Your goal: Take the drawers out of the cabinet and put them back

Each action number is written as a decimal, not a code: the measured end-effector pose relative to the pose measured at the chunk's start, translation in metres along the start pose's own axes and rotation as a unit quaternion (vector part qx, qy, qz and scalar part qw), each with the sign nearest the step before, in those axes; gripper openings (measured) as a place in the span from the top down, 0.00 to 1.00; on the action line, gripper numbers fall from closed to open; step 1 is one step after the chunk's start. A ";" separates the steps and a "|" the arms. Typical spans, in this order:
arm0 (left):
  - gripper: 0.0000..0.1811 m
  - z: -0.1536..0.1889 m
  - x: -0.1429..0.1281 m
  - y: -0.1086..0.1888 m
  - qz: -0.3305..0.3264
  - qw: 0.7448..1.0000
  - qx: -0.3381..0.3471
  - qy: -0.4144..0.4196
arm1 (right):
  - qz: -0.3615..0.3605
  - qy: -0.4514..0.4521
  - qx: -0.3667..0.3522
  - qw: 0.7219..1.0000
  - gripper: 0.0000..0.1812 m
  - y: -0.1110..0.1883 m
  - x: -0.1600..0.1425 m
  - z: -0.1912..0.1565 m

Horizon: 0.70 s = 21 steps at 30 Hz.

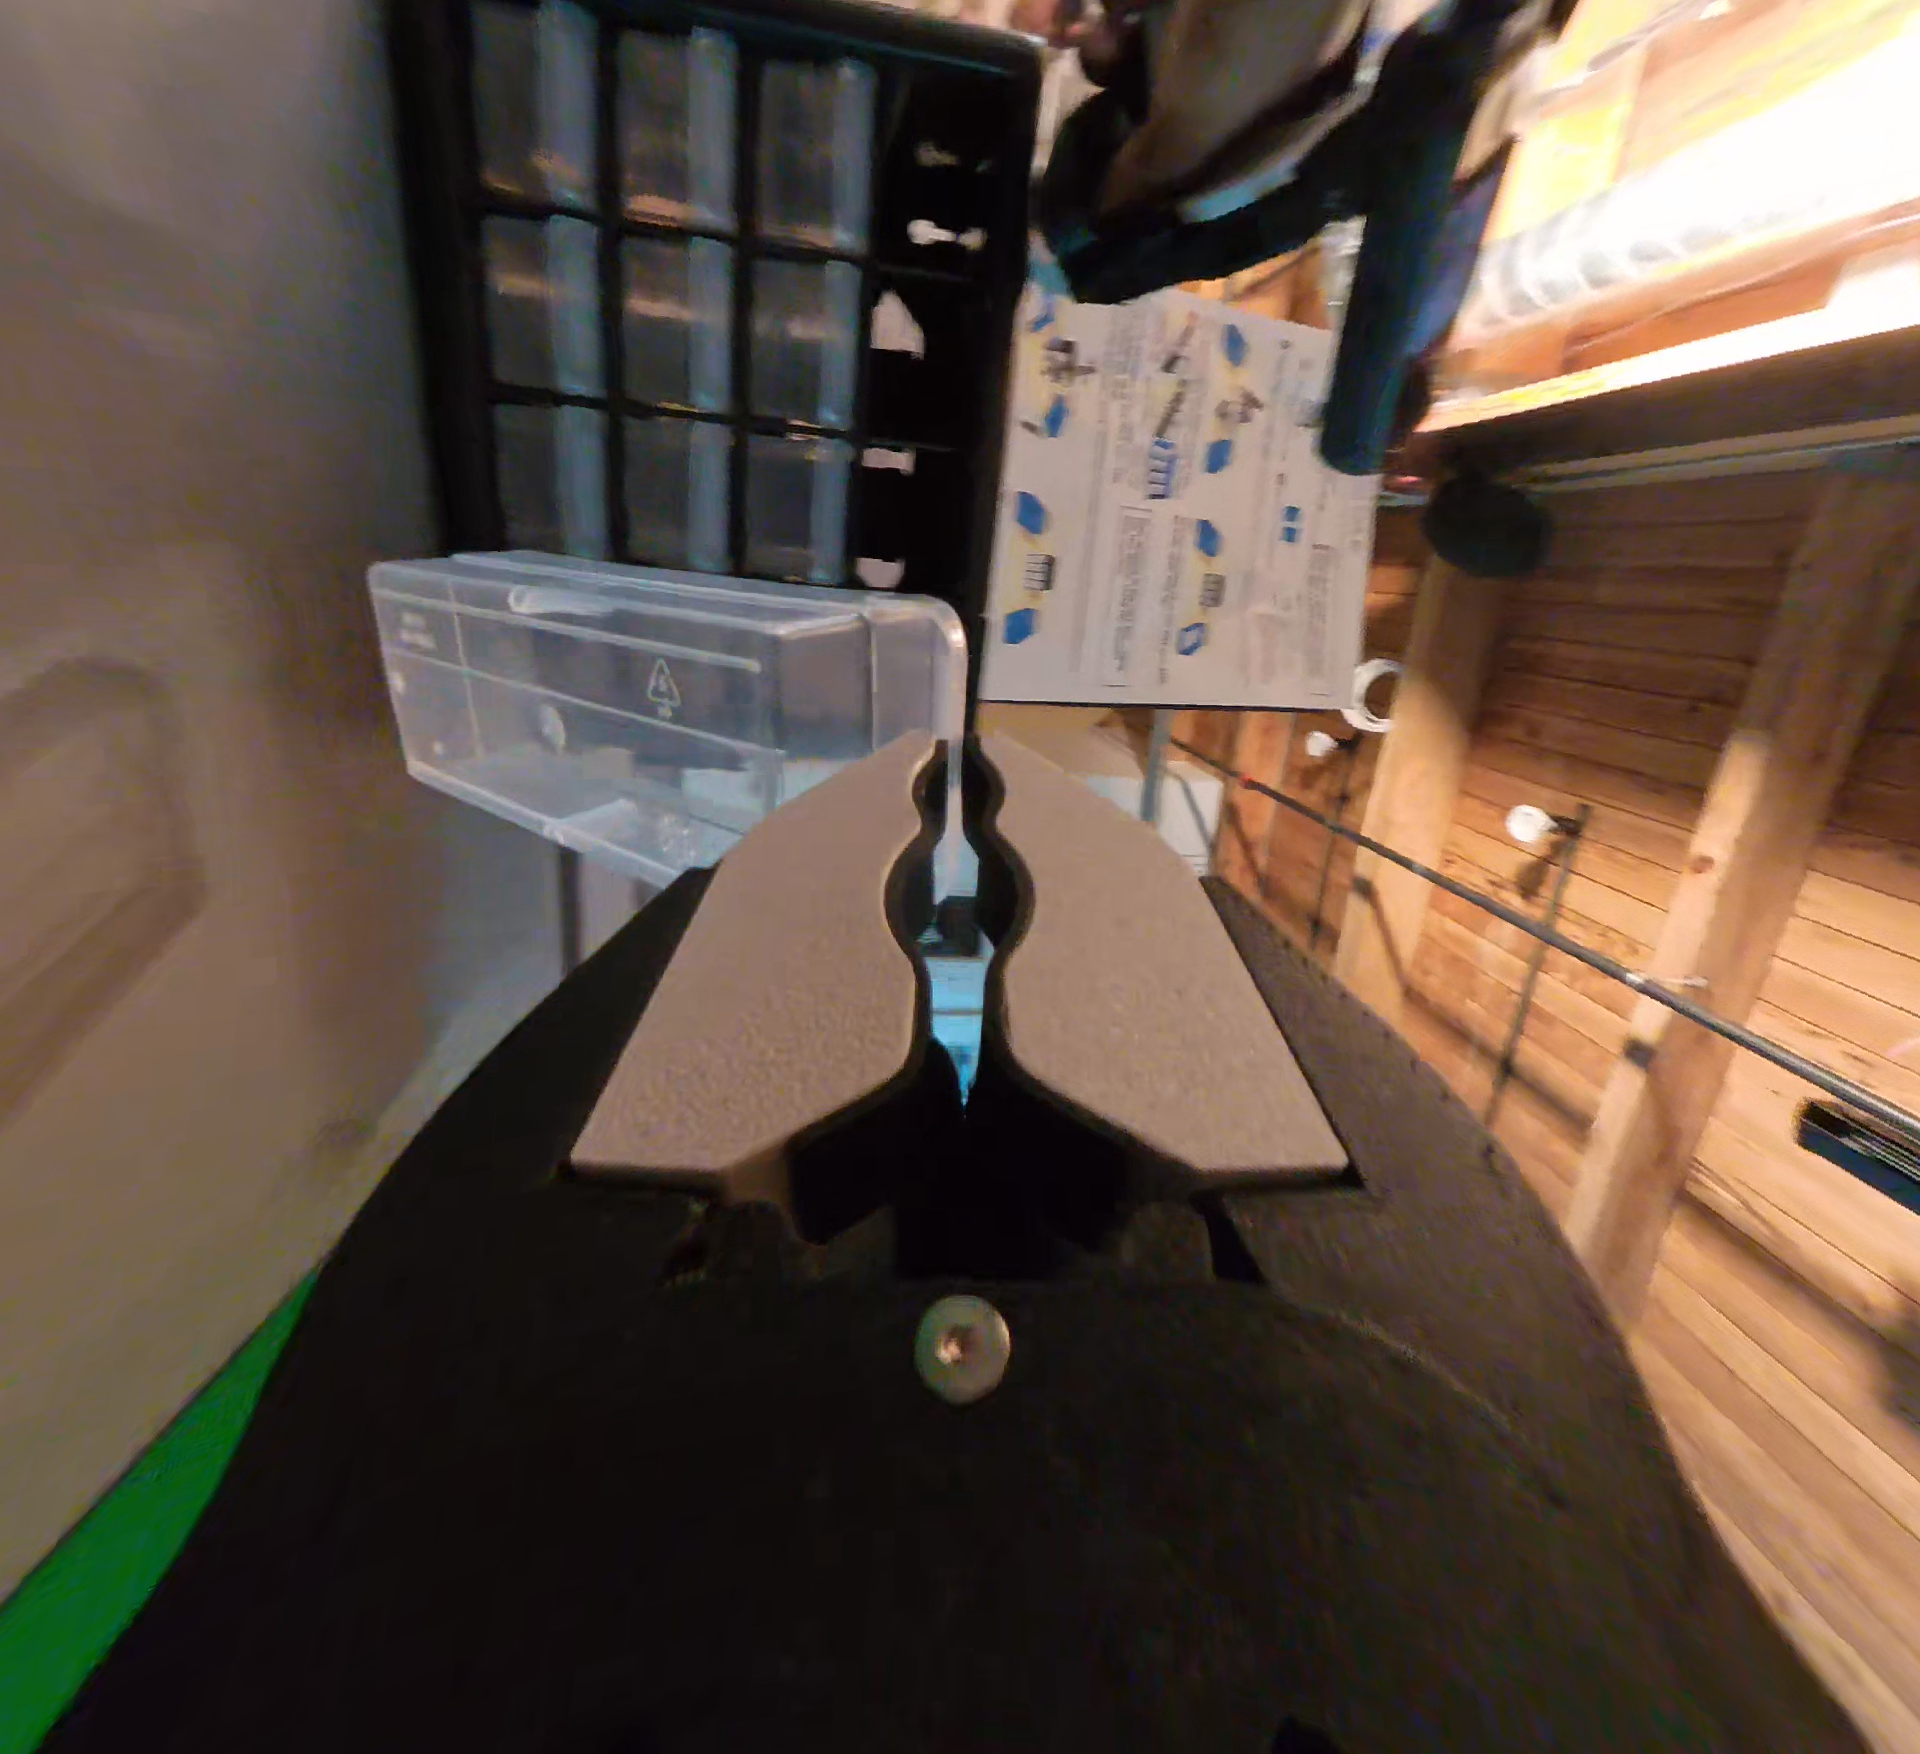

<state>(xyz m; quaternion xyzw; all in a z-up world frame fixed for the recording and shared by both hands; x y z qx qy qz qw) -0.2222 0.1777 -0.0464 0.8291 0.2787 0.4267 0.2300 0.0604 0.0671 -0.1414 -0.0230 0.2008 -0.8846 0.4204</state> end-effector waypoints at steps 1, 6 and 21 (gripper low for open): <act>1.00 0.000 0.001 0.001 -0.008 1.000 -0.010 0.002 | 0.000 0.000 -0.020 1.000 0.99 -0.003 -0.002 0.005; 0.86 0.016 -0.003 0.019 0.107 0.988 -0.064 0.093 | -0.014 -0.044 -0.132 0.990 0.99 -0.006 -0.014 0.037; 0.46 0.188 -0.031 0.130 0.560 0.329 -0.662 0.375 | 0.049 -0.237 -0.313 0.919 0.99 0.040 0.008 0.119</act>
Point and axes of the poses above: each gripper's, where its closed fingertips meet, y back along the fingers, x out of its top, z = x × y across the jaws, the point moved 8 cm from there along y, back along the fingers, and after that the axes turned 15 degrees about -x, right-handed, at the moved point
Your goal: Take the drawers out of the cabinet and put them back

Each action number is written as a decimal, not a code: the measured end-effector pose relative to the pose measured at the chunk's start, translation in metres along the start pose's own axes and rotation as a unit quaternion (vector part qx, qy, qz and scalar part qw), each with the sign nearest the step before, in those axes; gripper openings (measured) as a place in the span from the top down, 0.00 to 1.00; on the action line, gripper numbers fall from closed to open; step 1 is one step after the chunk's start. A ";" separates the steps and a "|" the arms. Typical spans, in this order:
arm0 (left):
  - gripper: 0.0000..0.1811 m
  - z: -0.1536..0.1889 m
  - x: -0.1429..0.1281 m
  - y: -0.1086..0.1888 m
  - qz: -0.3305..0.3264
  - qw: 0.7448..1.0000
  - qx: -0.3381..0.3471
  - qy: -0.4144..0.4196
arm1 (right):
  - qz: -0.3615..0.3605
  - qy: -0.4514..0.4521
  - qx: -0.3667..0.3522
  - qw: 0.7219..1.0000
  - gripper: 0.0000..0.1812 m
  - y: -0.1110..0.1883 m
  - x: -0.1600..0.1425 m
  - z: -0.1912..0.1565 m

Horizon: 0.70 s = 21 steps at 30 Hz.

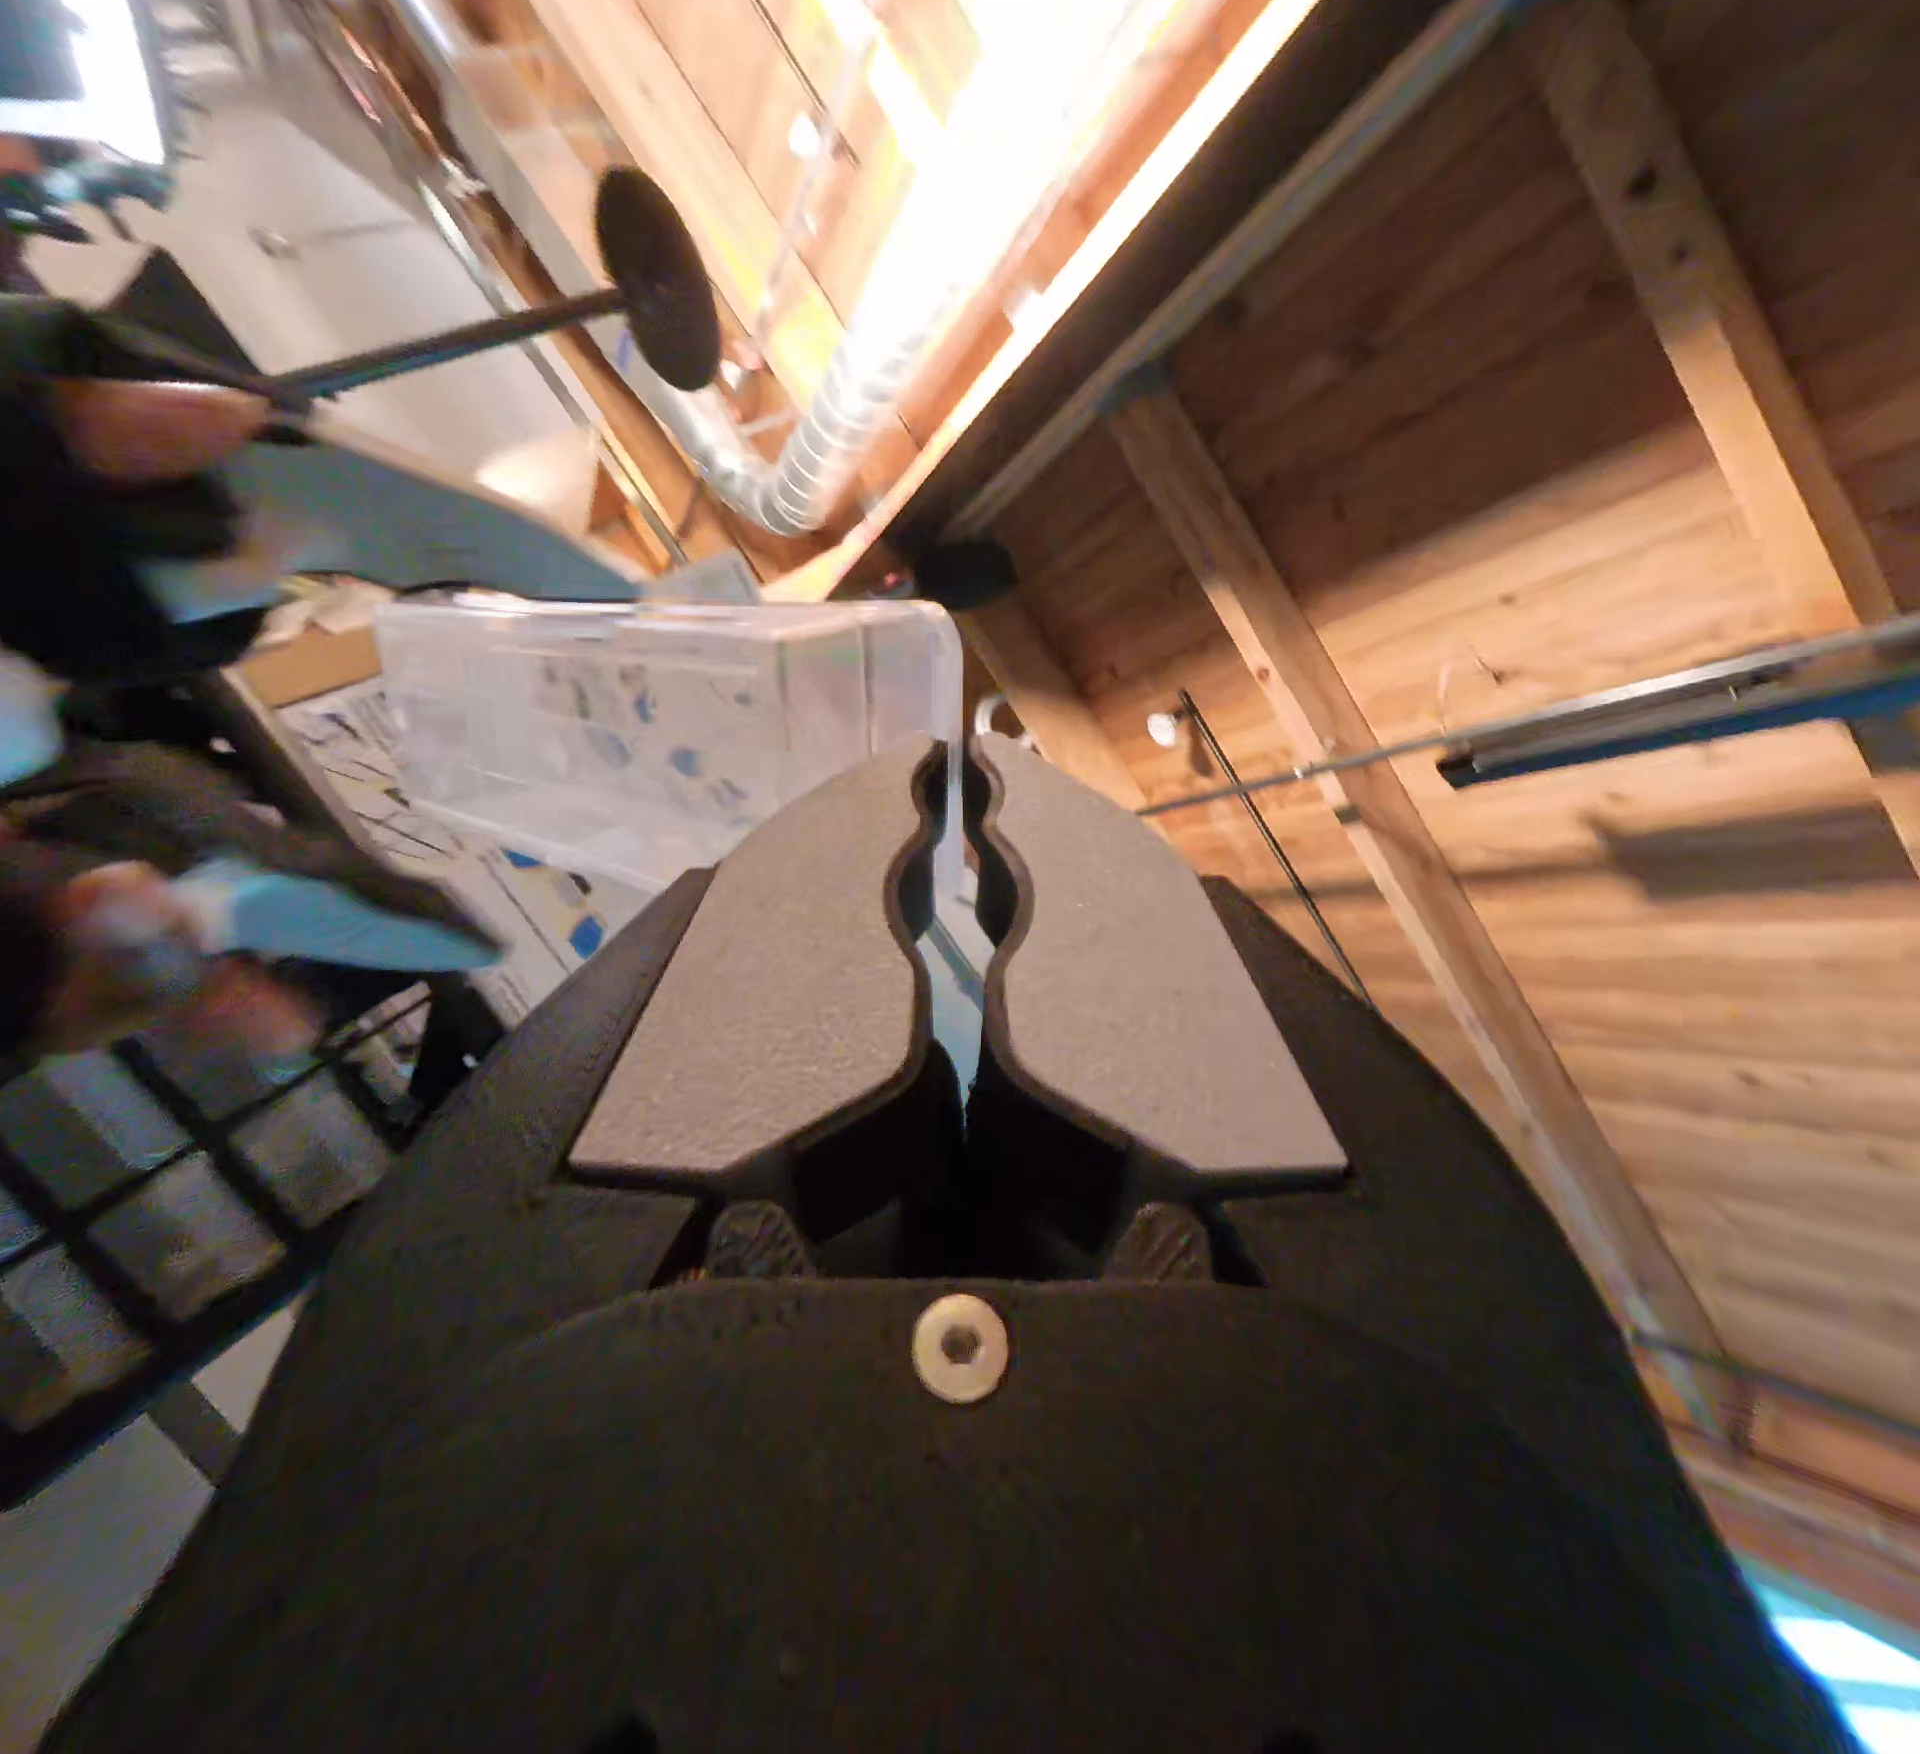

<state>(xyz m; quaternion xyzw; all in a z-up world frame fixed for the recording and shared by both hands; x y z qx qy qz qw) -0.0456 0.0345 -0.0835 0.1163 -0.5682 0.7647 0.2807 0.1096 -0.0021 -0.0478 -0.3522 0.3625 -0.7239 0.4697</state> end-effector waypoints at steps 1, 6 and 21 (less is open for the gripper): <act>0.52 0.006 0.001 -0.003 0.001 1.000 -0.028 -0.010 | 0.011 0.003 0.015 1.000 0.99 0.004 0.004 -0.004; 0.59 0.015 0.013 0.009 0.008 0.997 -0.058 -0.056 | 0.042 -0.038 0.107 0.993 0.97 0.017 0.007 -0.013; 0.61 0.011 0.018 0.013 0.011 0.996 -0.064 -0.066 | -0.045 -0.067 0.279 0.957 0.75 0.012 0.009 -0.034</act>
Point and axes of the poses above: each gripper's, where its closed fingertips meet, y back along the fingers, x out of its top, z = x × y across the jaws, the point moved 8 cm from there along y, back along the fingers, and after that the axes turned 15 degrees about -x, right-handed, at the moved point
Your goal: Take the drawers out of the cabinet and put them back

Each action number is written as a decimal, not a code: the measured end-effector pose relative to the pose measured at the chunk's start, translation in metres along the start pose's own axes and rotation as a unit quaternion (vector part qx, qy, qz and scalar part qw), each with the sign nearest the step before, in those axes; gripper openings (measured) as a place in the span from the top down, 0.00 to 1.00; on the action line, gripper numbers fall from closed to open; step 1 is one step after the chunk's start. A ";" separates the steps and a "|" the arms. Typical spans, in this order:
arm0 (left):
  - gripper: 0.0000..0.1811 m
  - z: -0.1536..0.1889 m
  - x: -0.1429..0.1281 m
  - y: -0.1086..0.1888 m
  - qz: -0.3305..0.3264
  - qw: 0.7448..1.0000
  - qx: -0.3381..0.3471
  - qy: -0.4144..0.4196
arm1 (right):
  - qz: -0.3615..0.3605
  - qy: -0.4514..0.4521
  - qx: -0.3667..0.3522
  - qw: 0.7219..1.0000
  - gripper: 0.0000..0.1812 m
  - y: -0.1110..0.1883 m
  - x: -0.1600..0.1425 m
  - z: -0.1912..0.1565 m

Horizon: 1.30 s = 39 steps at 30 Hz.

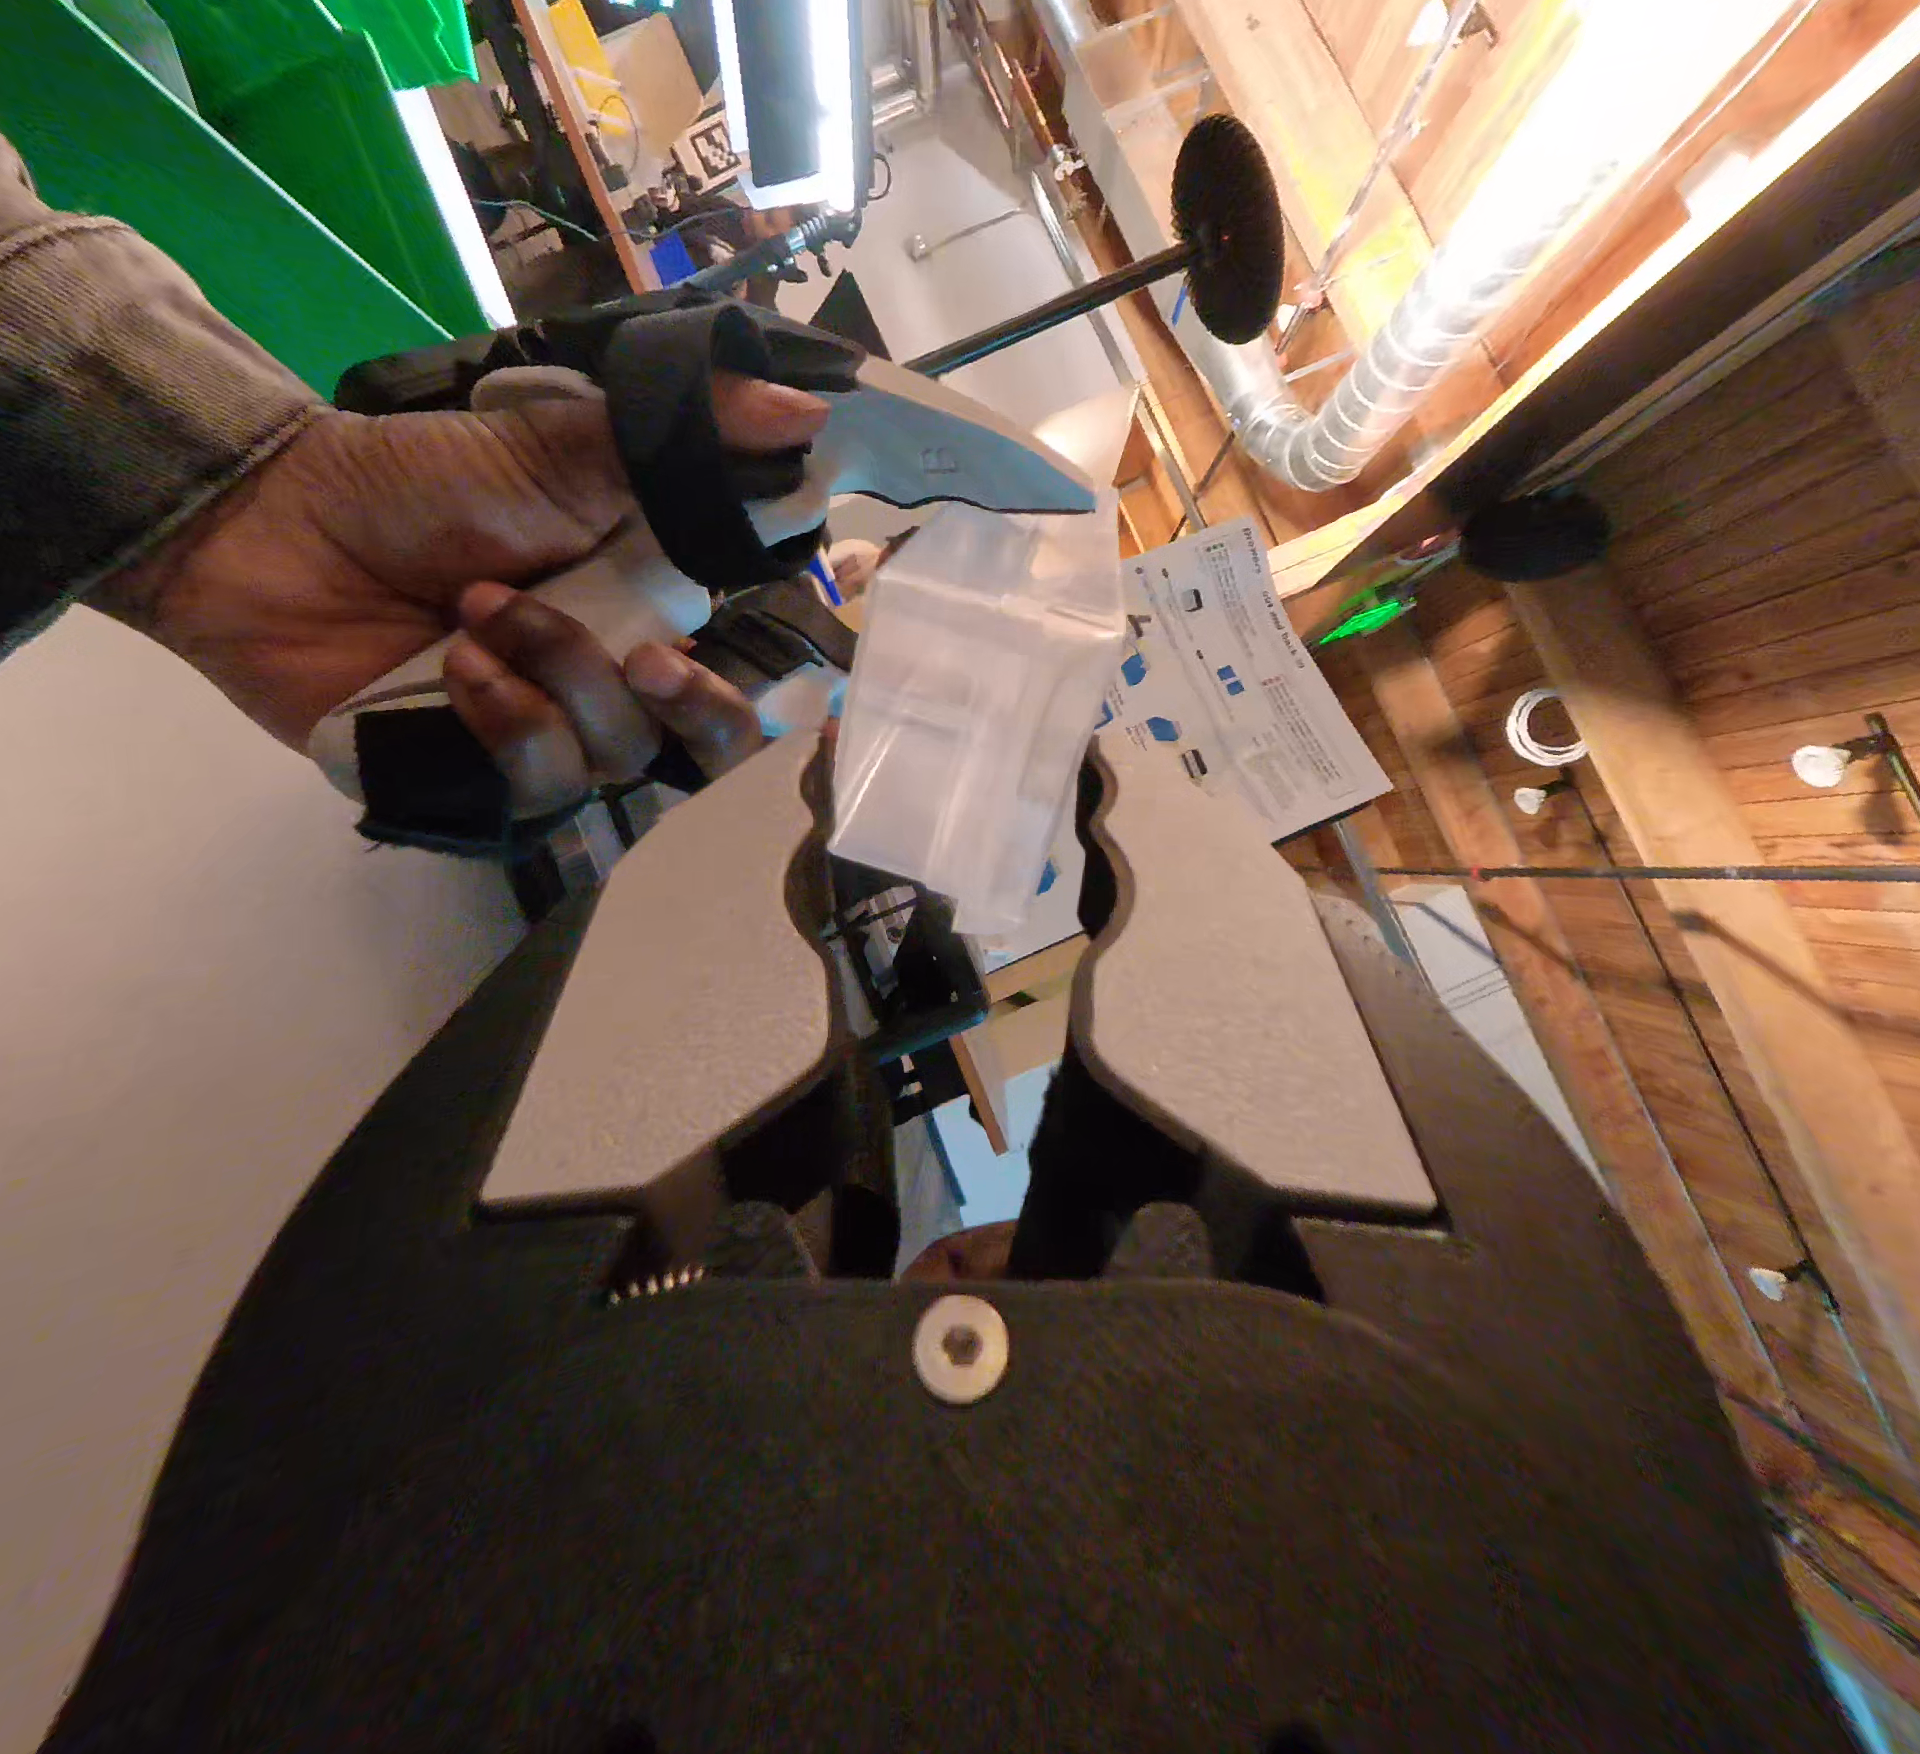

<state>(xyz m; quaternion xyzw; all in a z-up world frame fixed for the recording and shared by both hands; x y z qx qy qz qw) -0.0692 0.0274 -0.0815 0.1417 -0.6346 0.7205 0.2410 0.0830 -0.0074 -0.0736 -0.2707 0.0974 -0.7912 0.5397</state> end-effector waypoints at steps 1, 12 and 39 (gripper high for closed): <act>0.61 0.000 0.001 0.001 -0.007 1.000 0.000 -0.001 | -0.002 0.006 0.001 1.000 0.76 0.000 0.000 0.000; 0.69 -0.024 0.120 0.041 -0.170 0.862 0.420 -0.227 | -0.096 0.186 -0.019 0.978 0.76 -0.005 -0.050 0.016; 0.99 -0.119 0.174 0.036 -0.551 0.449 0.669 -0.218 | -0.319 0.317 0.125 0.884 0.76 -0.091 -0.129 -0.040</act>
Point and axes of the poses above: each gripper's, where its closed fingertips meet, y back along the fingers, x out of its top, z = x × y across the jaws, the point moved 8 cm from there along y, back along the fingers, and after that the axes turned 15 degrees about -x, right-handed, at the moved point
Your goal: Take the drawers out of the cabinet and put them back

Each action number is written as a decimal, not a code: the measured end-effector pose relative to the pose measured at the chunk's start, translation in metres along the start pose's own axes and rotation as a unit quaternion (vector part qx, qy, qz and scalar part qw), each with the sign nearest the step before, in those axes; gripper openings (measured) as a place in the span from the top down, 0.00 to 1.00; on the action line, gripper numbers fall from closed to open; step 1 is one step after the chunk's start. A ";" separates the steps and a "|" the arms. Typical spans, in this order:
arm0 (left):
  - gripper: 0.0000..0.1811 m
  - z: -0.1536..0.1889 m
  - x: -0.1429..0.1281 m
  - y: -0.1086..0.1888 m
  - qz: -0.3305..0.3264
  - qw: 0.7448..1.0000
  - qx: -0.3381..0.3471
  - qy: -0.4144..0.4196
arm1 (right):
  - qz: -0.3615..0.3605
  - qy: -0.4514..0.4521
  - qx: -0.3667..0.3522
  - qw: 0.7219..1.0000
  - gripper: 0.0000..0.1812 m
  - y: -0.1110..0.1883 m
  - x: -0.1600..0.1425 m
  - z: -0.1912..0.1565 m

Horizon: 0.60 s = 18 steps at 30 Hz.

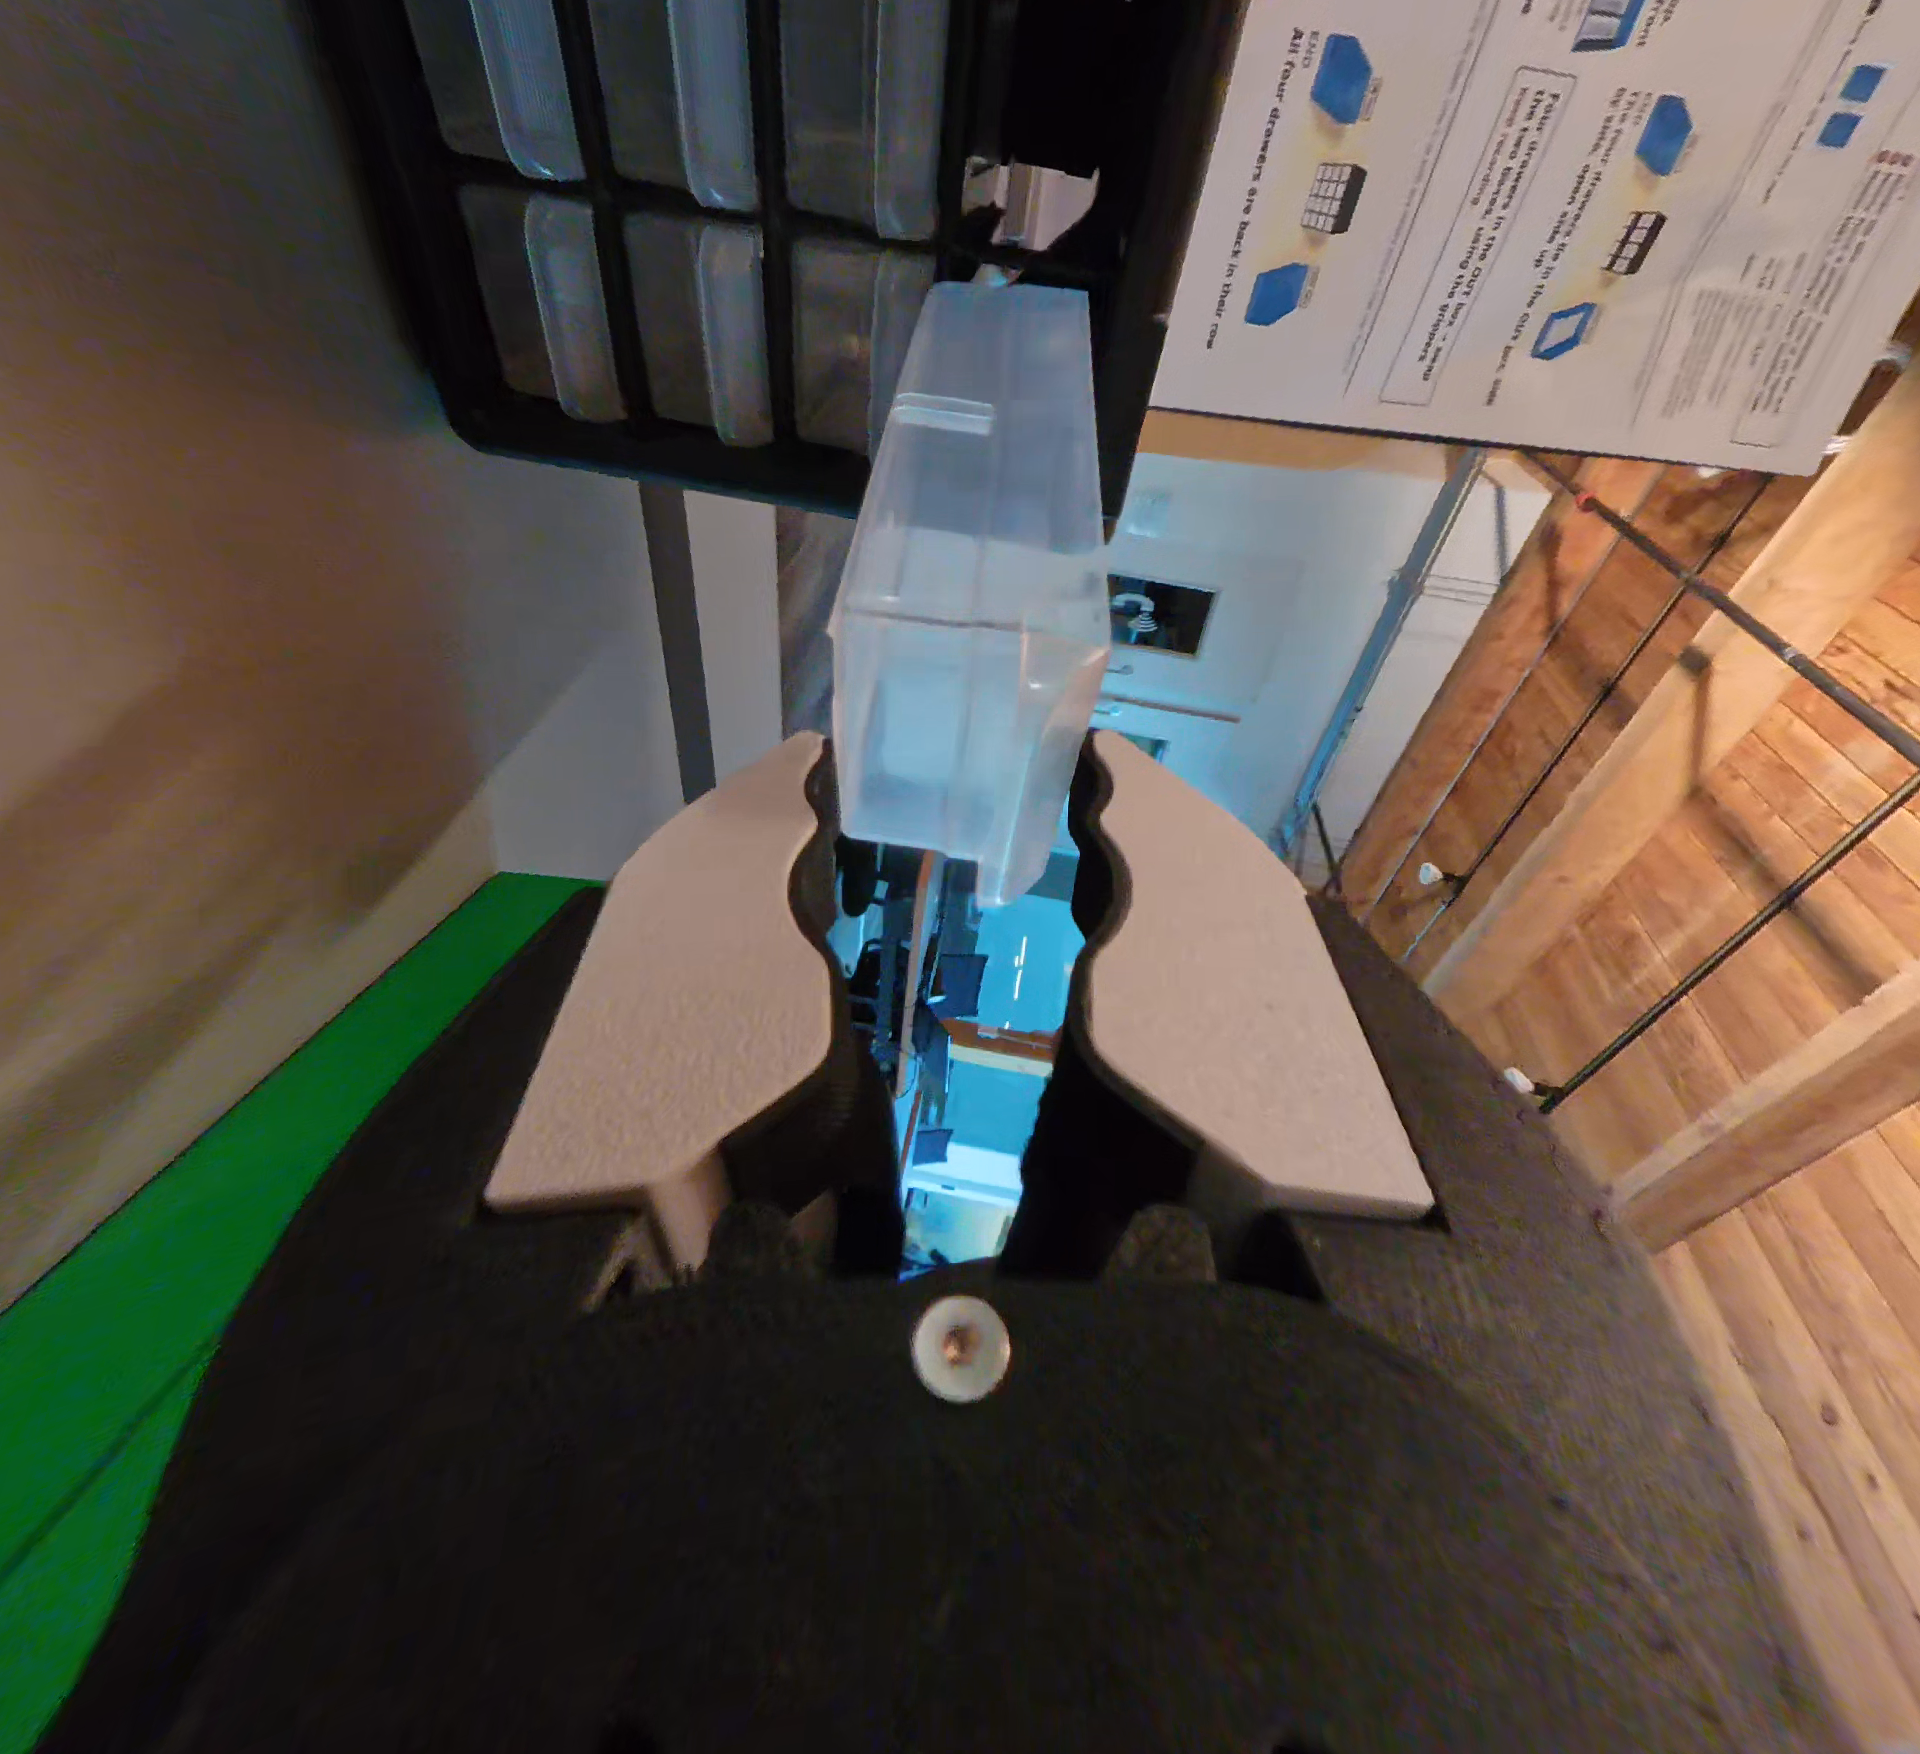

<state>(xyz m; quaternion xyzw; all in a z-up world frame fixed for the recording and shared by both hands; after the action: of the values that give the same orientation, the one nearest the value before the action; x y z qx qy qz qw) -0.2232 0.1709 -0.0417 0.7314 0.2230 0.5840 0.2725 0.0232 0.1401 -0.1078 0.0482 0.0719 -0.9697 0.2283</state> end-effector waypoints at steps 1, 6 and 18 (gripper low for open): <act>0.99 0.000 0.000 0.000 -0.003 1.000 0.002 -0.002 | -0.003 0.003 0.005 1.000 0.76 -0.001 0.002 0.001; 0.99 -0.001 0.000 0.000 0.001 1.000 -0.004 -0.002 | -0.038 0.028 0.006 0.999 0.76 -0.009 0.013 0.007; 0.99 0.000 -0.001 0.000 0.006 1.000 -0.003 -0.009 | -0.088 0.042 0.019 0.995 0.76 -0.015 0.020 0.013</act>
<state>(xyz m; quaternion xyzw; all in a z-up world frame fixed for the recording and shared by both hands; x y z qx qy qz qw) -0.2238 0.1700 -0.0428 0.7369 0.2148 0.5798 0.2733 -0.0022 0.1430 -0.0961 0.0867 0.0669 -0.9843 0.1384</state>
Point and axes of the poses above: each gripper's, where its closed fingertips meet, y back along the fingers, x out of its top, z = x × y across the jaws, the point moved 8 cm from there along y, back along the fingers, and after that the axes turned 15 degrees about -x, right-handed, at the moved point
